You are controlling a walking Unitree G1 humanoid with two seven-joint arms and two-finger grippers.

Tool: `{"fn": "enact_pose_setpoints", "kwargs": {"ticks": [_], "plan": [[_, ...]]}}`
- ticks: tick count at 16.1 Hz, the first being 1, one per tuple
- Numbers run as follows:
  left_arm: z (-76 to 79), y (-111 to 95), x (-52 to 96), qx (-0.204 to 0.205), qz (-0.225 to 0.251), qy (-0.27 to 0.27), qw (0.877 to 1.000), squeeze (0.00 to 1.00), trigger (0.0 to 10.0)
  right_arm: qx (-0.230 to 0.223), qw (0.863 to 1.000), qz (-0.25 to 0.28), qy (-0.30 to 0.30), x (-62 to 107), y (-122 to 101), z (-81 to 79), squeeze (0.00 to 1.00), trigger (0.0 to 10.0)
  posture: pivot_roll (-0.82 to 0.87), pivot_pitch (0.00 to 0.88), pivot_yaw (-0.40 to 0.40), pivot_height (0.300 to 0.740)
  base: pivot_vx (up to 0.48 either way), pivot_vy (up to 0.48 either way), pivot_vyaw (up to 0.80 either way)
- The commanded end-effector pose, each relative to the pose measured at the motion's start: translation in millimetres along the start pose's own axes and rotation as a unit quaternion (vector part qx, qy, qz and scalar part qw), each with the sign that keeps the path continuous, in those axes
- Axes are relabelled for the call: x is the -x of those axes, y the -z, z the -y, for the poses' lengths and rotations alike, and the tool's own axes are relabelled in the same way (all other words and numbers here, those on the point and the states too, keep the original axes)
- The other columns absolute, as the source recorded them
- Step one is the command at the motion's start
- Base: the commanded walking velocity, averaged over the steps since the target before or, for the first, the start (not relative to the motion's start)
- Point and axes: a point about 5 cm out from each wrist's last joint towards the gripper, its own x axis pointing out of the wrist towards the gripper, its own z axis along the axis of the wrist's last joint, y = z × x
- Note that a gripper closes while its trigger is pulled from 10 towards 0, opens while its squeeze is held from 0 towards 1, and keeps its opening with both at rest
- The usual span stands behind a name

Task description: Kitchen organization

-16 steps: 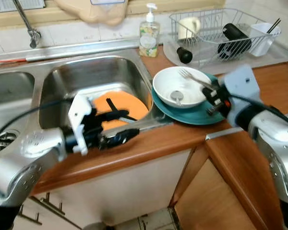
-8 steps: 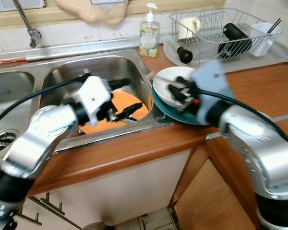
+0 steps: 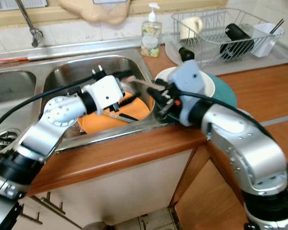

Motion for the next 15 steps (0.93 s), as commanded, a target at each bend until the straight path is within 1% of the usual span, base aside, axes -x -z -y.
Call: {"fn": "enact_pose_setpoints", "kwargs": {"ticks": [1, 5, 9, 15], "plan": [[-0.4, 0, -2.1, -0.015, 0.000, 0.001, 1.000, 0.00, 0.0, 0.011, 1.000, 0.009, -0.008, -0.5, -7, -2.7, 0.00, 10.0, -0.09, 0.000, 0.034, 0.740, 0.000, 0.000, 0.00], [-2.4, 5, -4.8, -0.029, -0.007, -0.007, 1.000, 0.00, 0.0, 0.009, 1.000, 0.018, -0.011, -5.8, -8, -6.4, 0.00, 10.0, -0.09, 0.000, 0.034, 0.740, 0.000, 0.000, 0.00], [-3.7, 13, -2.4, -0.042, -0.021, -0.008, 0.999, 0.00, 0.0, 0.005, 1.000, 0.020, -0.012, -9.2, -9, -7.6, 0.00, 10.0, -0.08, 0.000, 0.032, 0.740, 0.000, 0.000, 0.00], [-4.1, 16, -0.1, -0.054, -0.025, -0.008, 0.998, 0.00, 0.0, 0.003, 1.000, 0.015, -0.015, -11.2, -8, -8.2, 0.00, 10.0, -0.07, 0.000, 0.025, 0.740, 0.000, 0.000, 0.00]]}}
